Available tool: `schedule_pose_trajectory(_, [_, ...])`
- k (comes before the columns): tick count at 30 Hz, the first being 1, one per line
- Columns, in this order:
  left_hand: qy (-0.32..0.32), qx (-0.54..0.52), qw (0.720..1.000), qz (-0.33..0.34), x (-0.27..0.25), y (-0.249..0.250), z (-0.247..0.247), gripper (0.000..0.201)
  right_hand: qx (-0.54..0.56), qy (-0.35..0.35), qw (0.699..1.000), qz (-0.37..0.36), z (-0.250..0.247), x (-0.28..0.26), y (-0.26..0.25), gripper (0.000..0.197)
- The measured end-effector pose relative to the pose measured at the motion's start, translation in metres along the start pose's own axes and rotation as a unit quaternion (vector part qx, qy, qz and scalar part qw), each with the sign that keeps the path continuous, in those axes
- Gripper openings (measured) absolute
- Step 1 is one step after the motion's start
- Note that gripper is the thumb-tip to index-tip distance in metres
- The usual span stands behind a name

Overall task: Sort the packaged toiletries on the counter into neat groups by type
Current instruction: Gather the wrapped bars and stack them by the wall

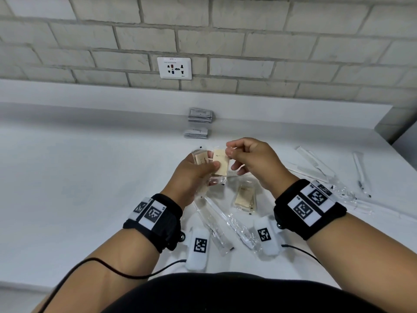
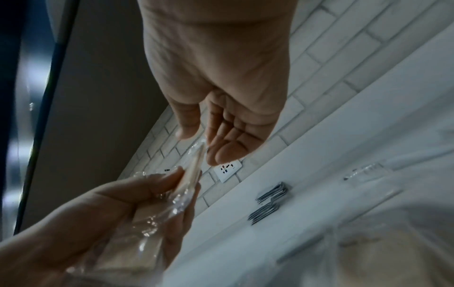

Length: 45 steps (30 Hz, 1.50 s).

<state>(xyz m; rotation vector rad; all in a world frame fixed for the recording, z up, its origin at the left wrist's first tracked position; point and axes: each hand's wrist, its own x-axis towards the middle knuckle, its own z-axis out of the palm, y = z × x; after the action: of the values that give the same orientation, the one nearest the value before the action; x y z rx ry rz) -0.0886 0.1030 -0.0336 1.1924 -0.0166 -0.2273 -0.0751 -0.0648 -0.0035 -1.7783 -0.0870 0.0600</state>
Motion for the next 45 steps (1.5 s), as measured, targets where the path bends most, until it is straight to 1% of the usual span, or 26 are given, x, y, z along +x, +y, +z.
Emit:
schedule_pose_trajectory(1, [-0.006,0.008,1.0,0.001,0.0,-0.001,0.001,0.021,-0.01,0.003,1.0,-0.002,0.0,0.002,0.0,0.006])
schedule_pose_trajectory(2, [-0.01,0.017,1.0,-0.001,0.0,-0.002,0.002,0.019,-0.043,0.008,0.999,-0.011,-0.001,0.004,0.0,0.006])
schedule_pose_trajectory(3, [-0.013,0.019,1.0,-0.003,-0.001,-0.002,0.004,0.016,-0.092,0.012,0.996,-0.018,-0.002,0.005,-0.002,0.01])
schedule_pose_trajectory(4, [-0.01,0.021,1.0,-0.003,-0.002,-0.003,0.004,0.01,-0.116,0.011,0.993,-0.022,-0.004,0.005,-0.006,0.013])
schedule_pose_trajectory(5, [0.0,0.017,1.0,-0.003,-0.002,-0.003,0.004,0.004,-0.094,0.0,0.995,-0.026,-0.007,0.005,-0.01,0.015])
schedule_pose_trajectory(6, [0.019,0.013,1.0,-0.002,-0.002,-0.002,0.003,0.007,-0.015,-0.022,0.999,-0.025,-0.011,0.004,-0.016,0.016])
schedule_pose_trajectory(7, [0.034,0.002,0.999,-0.006,-0.001,-0.001,0.001,0.011,0.082,-0.043,0.995,-0.021,-0.015,0.004,-0.021,0.015])
schedule_pose_trajectory(8, [0.04,-0.014,0.999,-0.01,0.0,0.001,-0.001,0.014,0.132,-0.056,0.989,-0.024,-0.019,0.003,-0.026,0.014])
schedule_pose_trajectory(9, [0.038,-0.03,0.999,-0.013,0.0,0.002,-0.003,0.015,0.11,-0.053,0.992,-0.033,-0.023,0.004,-0.029,0.015])
schedule_pose_trajectory(11, [0.033,-0.029,0.999,-0.018,0.002,0.002,-0.005,0.017,-0.043,-0.041,0.997,-0.051,-0.026,0.006,-0.03,0.018])
schedule_pose_trajectory(12, [0.029,-0.015,0.999,-0.019,0.002,0.001,-0.004,0.017,-0.087,-0.038,0.994,-0.046,-0.026,0.006,-0.027,0.018])
schedule_pose_trajectory(15, [-0.016,0.019,0.999,-0.034,0.001,0.0,0.003,0.02,-0.138,-0.005,0.99,-0.025,-0.024,0.008,-0.017,0.016])
schedule_pose_trajectory(16, [-0.034,0.035,0.998,-0.039,0.001,-0.001,0.006,0.021,-0.137,0.004,0.99,-0.022,-0.022,0.008,-0.014,0.016])
schedule_pose_trajectory(17, [-0.044,0.049,0.997,-0.04,0.001,-0.002,0.008,0.016,-0.132,0.007,0.991,-0.025,-0.021,0.008,-0.011,0.015])
schedule_pose_trajectory(19, [-0.037,0.066,0.997,-0.034,0.003,-0.005,0.01,0.003,-0.096,-0.001,0.995,-0.029,-0.019,0.006,-0.009,0.014])
schedule_pose_trajectory(21, [-0.017,0.065,0.997,-0.029,0.004,-0.006,0.011,0.004,-0.021,-0.046,0.999,-0.002,-0.022,0.006,-0.008,0.011])
schedule_pose_trajectory(23, [-0.003,0.064,0.998,-0.025,0.005,-0.005,0.012,0.006,0.032,-0.089,0.994,0.045,-0.028,0.005,-0.006,0.015])
schedule_pose_trajectory(25, [0.007,0.074,0.997,-0.018,0.005,-0.005,0.013,0.008,0.029,-0.095,0.993,0.066,-0.031,0.004,-0.004,0.02])
schedule_pose_trajectory(27, [0.019,0.087,0.996,-0.006,0.005,-0.006,0.013,0.007,0.011,-0.086,0.994,0.07,-0.031,0.004,-0.002,0.022])
schedule_pose_trajectory(32, [0.063,0.121,0.991,0.002,0.009,-0.009,0.011,0.006,-0.025,-0.088,0.993,0.07,-0.031,0.007,-0.004,0.018])
schedule_pose_trajectory(34, [0.068,0.129,0.989,-0.001,0.01,-0.01,0.01,0.005,-0.042,-0.096,0.992,0.075,-0.031,0.006,-0.005,0.021])
schedule_pose_trajectory(37, [0.052,0.138,0.989,-0.012,0.008,-0.011,0.01,0.005,-0.061,-0.092,0.991,0.076,-0.028,0.006,-0.005,0.017])
schedule_pose_trajectory(39, [0.02,0.118,0.992,-0.037,0.005,-0.01,0.01,0.003,-0.062,-0.07,0.993,0.072,-0.026,0.007,-0.004,0.015])
schedule_pose_trajectory(41, [-0.002,0.093,0.994,-0.056,0.002,-0.01,0.009,0.007,-0.051,-0.051,0.995,0.069,-0.026,0.008,-0.004,0.017])
schedule_pose_trajectory(43, [0.005,0.085,0.995,-0.052,0.001,-0.011,0.008,0.01,-0.038,-0.058,0.995,0.069,-0.027,0.009,-0.004,0.018])
schedule_pose_trajectory(45, [0.018,0.078,0.996,-0.042,0.001,-0.012,0.007,0.01,-0.026,-0.089,0.993,0.068,-0.028,0.009,-0.003,0.025])
